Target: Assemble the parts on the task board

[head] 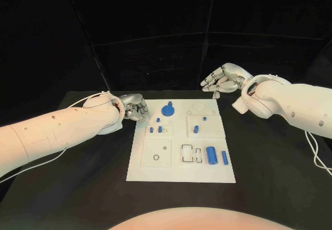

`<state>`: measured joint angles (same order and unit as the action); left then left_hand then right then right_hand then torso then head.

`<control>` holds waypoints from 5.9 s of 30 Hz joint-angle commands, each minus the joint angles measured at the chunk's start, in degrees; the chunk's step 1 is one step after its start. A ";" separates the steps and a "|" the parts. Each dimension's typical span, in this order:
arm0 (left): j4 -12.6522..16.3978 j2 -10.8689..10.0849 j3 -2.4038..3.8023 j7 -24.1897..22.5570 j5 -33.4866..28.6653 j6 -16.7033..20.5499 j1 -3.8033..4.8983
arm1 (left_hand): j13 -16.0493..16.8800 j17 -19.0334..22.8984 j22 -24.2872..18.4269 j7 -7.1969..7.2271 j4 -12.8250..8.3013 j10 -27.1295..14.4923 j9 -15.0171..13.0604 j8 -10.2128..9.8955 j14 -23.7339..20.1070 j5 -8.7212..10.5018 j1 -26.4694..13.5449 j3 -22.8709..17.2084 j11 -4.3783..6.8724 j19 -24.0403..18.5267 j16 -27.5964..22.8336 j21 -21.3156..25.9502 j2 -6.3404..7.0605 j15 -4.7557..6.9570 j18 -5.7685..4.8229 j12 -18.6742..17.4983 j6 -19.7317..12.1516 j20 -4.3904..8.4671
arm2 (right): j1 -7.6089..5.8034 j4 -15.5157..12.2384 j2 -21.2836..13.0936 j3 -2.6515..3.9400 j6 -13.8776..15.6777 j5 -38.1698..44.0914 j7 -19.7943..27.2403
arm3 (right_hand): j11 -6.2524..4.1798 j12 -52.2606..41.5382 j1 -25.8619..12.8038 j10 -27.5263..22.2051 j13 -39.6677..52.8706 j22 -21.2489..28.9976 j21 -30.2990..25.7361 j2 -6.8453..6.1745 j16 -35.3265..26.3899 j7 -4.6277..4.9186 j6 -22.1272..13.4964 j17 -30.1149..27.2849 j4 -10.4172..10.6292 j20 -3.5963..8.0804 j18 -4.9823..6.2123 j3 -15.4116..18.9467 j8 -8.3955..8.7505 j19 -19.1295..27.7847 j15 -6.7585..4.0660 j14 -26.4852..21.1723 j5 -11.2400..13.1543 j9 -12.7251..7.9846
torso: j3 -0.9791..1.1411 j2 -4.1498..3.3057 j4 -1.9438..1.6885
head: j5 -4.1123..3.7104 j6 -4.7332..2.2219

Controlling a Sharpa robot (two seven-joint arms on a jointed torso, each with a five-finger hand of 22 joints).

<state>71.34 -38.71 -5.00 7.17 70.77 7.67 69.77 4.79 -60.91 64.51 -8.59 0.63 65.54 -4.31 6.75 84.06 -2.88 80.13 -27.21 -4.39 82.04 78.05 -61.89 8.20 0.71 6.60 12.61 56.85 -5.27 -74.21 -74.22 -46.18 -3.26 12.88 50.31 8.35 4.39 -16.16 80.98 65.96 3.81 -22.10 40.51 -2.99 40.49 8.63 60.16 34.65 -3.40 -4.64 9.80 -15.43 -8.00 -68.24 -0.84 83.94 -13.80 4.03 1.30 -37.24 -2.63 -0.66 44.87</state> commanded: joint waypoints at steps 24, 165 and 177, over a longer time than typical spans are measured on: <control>13.44 -9.49 -0.15 -34.43 -58.13 6.50 -0.61 | 0.36 6.95 -7.76 -0.94 1.20 0.36 0.33 0.68 -2.97 -0.29 -1.66 1.86 -0.68 -4.57 -3.54 9.80 -1.23 -0.83 1.29 -0.03 1.57 -0.45 | 3.91 -8.52 -2.73 -0.16 -3.83 40.74 -16.22 | 1.95 8.16 -4.74 -3.51 -0.15 -19.97 19.89 -3.85 31.08 1.80 -2.94 30.24 -0.74 -2.05 -1.07 -3.69 4.37 0.91 1.89 2.49 1.20 -0.25 | 0.01 -0.02 -0.02 | -2.51 -1.68; 9.83 -6.25 -0.19 -32.99 -59.94 5.26 -1.00 | 0.48 7.73 -8.65 -1.16 1.27 0.46 0.37 0.73 -3.32 -0.29 -1.66 2.30 -0.80 -4.98 -3.79 10.99 -1.52 -0.94 1.51 -0.01 1.69 -0.60 | 8.51 -19.88 6.76 -6.84 1.83 41.87 -14.18 | -0.07 9.91 -3.33 4.61 0.33 -34.78 31.87 -1.30 36.80 -0.05 3.84 32.91 -1.54 -1.03 -3.03 -10.93 3.37 -3.54 0.45 2.52 3.81 0.49 | -0.12 0.00 0.11 | 4.14 1.76; 9.83 -6.07 -0.19 -32.95 -59.94 4.92 -1.00 | 0.48 7.73 -8.65 -1.16 1.27 0.46 0.37 0.73 -3.32 -0.29 -1.66 2.30 -0.80 -4.98 -3.79 10.99 -1.52 -0.94 1.51 -0.01 1.69 -0.60 | 8.88 -18.21 8.68 -7.05 2.23 43.53 -14.94 | -0.08 9.92 -3.32 4.62 0.33 -34.78 31.87 -1.32 36.73 -0.06 3.85 32.78 -1.56 -1.03 -3.03 -10.94 3.38 -3.53 0.45 2.50 3.81 0.49 | -0.12 -0.02 0.08 | 4.60 2.02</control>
<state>81.11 -44.82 -5.24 -25.56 11.15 13.37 68.69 5.21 -53.24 55.91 -9.32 1.97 65.92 -4.04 7.44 81.09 -2.88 78.46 -25.23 -4.82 77.44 74.50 -51.11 7.00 -0.21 7.11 12.87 58.58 -6.02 -65.29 -92.46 -37.60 -10.31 15.46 92.49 -6.18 4.20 -6.57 78.02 70.22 4.13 -56.97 72.32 -4.13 77.14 8.43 63.83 67.48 -4.83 -5.74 7.12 -26.13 -4.87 -71.97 -0.21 83.93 -10.19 4.56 1.18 -37.25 -2.55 3.87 46.86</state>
